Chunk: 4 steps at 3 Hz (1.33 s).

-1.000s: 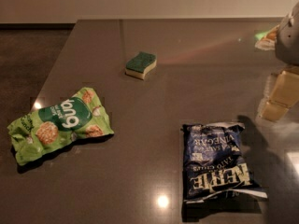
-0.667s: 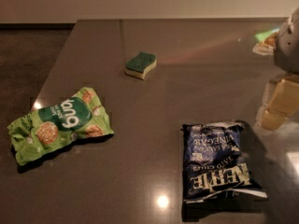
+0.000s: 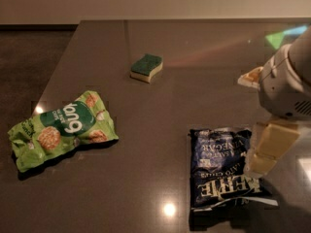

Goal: Pick blue chip bag

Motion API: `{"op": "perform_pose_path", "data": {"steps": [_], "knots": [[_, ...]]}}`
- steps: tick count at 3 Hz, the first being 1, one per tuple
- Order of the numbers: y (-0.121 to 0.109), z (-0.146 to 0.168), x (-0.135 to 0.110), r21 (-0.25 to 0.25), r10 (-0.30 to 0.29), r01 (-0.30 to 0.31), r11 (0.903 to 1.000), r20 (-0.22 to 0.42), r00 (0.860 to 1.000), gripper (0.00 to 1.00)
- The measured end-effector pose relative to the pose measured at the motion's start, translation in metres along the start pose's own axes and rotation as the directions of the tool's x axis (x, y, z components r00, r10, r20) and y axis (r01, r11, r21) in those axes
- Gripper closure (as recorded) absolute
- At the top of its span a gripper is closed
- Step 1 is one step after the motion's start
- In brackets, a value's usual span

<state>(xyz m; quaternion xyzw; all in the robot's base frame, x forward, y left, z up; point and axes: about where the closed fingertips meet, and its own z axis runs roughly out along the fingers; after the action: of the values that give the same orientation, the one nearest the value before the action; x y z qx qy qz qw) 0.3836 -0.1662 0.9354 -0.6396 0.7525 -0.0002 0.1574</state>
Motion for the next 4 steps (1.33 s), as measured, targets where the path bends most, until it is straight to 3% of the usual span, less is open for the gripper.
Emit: {"op": "perform_pose_path", "data": {"steps": [1,4], "knots": [[0.020,0.025,-0.006,-0.042,-0.024,0.024,0.9988,0.005,1.000,0.00],[0.027,0.067,0.023,-0.114,-0.011,0.005,0.9935,-0.053,0.999,0.00]]}}
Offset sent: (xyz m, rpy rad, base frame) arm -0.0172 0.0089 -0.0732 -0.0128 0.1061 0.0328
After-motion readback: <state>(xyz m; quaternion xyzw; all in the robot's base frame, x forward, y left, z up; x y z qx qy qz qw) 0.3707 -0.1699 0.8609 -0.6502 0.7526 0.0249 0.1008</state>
